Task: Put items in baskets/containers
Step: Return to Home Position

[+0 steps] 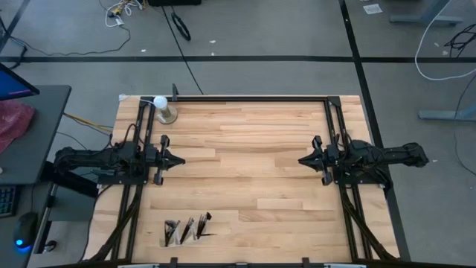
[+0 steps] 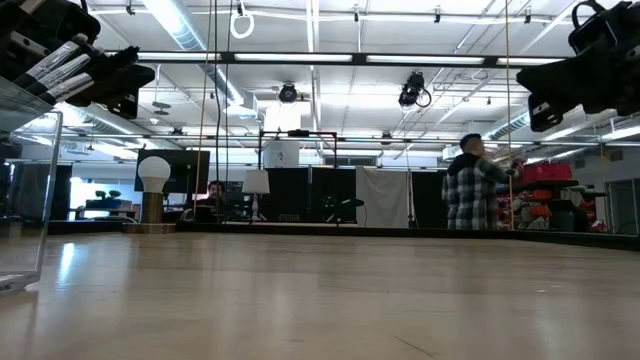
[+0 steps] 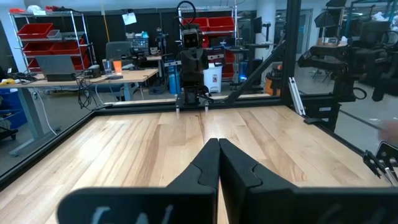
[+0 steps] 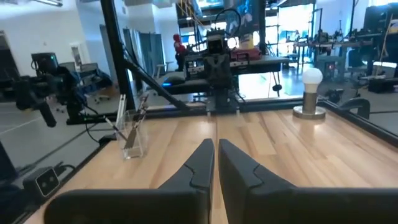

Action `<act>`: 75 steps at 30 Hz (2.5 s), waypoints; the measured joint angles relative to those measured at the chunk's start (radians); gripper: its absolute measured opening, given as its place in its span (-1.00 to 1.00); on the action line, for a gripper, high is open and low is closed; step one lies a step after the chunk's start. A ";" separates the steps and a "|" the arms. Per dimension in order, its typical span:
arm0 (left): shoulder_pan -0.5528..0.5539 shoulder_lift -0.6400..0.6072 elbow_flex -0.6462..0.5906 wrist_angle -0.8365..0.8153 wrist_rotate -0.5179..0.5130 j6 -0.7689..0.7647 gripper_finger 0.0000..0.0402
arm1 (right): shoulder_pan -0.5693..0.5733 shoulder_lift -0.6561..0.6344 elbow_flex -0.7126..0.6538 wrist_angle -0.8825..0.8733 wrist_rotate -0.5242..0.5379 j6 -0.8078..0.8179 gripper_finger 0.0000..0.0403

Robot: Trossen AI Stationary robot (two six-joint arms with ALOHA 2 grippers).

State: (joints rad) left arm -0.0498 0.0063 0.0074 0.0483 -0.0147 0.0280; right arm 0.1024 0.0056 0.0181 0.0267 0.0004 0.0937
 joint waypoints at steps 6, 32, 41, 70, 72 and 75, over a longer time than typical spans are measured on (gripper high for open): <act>0.000 0.000 0.000 0.000 0.000 0.000 -0.96 | 0.000 0.006 0.000 -0.002 0.001 0.001 -0.86; 0.000 0.000 0.000 0.000 0.000 0.000 -0.96 | -0.001 0.007 -0.001 -0.005 0.002 0.002 -0.86; 0.000 0.000 0.000 0.000 0.000 0.000 -0.96 | 0.000 0.007 0.000 -0.005 0.002 0.002 -0.86; 0.014 0.000 0.000 -0.006 0.011 -0.051 -0.96 | -0.001 0.007 0.000 -0.005 0.002 0.002 -0.86; 0.014 0.000 0.000 -0.004 0.011 -0.051 -0.96 | -0.001 0.007 0.000 -0.005 0.002 0.002 -0.86; 0.014 0.000 0.000 -0.002 0.011 -0.051 -0.96 | -0.001 0.007 0.000 -0.005 0.002 0.002 -0.86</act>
State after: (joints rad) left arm -0.0357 0.0059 0.0074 0.0460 -0.0038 -0.0227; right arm 0.1017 0.0128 0.0177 0.0219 0.0025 0.0954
